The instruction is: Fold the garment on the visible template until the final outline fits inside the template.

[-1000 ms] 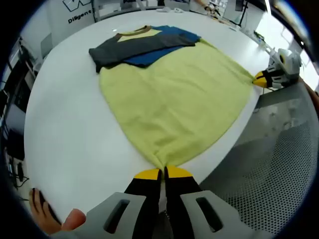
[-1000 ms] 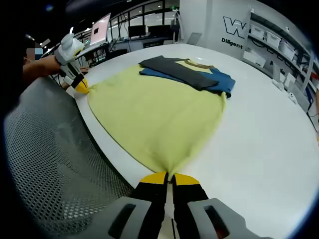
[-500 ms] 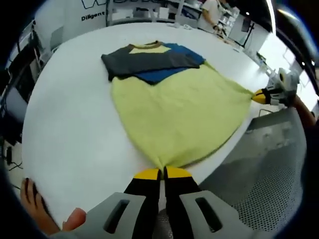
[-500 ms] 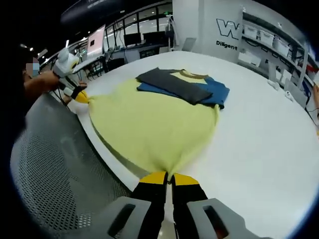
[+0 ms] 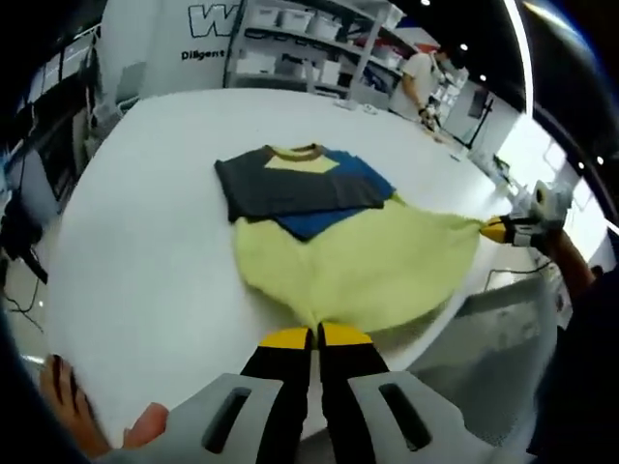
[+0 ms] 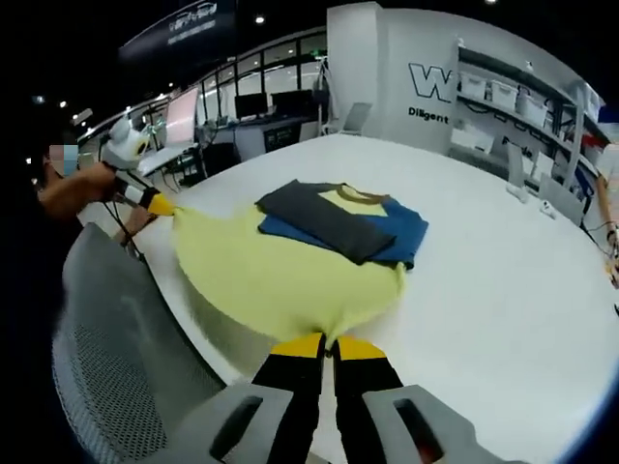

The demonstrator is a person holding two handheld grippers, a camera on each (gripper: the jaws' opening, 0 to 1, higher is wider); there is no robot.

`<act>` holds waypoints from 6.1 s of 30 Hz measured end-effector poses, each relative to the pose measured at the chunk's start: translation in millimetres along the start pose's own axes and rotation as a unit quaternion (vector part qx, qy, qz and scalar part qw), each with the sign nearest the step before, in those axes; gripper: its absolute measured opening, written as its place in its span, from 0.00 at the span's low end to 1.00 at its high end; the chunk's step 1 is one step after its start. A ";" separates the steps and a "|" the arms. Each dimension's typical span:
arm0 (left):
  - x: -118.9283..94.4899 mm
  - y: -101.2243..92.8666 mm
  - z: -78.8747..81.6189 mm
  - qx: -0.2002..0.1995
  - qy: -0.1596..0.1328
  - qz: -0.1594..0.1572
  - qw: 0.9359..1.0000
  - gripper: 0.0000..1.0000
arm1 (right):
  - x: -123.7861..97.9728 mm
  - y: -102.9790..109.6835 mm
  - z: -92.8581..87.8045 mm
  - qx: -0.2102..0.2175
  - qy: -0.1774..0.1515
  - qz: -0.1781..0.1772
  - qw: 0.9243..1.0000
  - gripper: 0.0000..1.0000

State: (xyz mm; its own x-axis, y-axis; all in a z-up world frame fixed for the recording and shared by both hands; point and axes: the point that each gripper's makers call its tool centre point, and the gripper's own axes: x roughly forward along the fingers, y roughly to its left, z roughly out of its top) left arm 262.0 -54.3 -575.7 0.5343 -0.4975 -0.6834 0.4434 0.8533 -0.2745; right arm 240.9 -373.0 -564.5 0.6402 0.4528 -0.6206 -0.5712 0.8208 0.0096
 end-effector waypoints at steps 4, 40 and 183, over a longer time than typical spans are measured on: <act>-2.9 0.6 27.3 -0.012 -0.041 -0.002 0.999 0.00 | 0.6 -8.2 24.1 -0.003 -0.020 -0.004 1.000 0.00; 57.8 53.9 187.4 -0.034 -0.167 0.024 0.985 0.00 | 77.8 -111.5 148.6 -0.040 -0.069 -0.057 0.995 0.00; 265.1 171.1 199.7 0.117 -0.106 0.143 0.977 0.00 | 308.8 -212.9 105.3 -0.055 -0.004 -0.099 0.994 0.00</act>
State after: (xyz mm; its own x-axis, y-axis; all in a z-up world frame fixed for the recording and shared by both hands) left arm 623.2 -71.5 -668.8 0.7864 -0.2854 -0.5478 0.3925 0.9157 0.0863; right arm 614.2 -371.2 -675.6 0.7495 0.2901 -0.5951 -0.4865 0.8510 -0.1979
